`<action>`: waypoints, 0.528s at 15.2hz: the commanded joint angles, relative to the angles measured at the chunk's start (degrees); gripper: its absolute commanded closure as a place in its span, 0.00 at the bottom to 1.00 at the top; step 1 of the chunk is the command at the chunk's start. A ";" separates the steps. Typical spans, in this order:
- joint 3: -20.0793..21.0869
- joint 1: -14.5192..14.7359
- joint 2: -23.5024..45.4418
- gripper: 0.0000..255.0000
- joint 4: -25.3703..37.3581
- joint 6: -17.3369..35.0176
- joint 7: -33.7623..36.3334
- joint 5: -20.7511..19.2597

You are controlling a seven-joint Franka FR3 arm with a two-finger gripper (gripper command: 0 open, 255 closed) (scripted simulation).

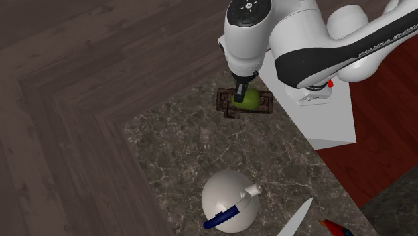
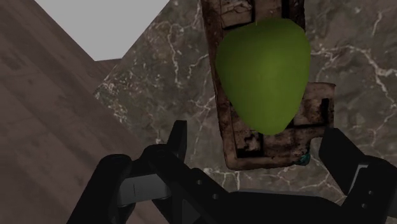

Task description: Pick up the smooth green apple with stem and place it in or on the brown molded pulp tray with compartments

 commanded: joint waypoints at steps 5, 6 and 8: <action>-0.61 -0.28 -0.50 0.00 6.05 -6.57 0.05 -0.53; -0.61 -0.28 -0.49 0.00 6.06 -6.56 0.05 -0.53; -0.61 -0.28 -0.49 0.00 6.06 -6.56 0.05 -0.53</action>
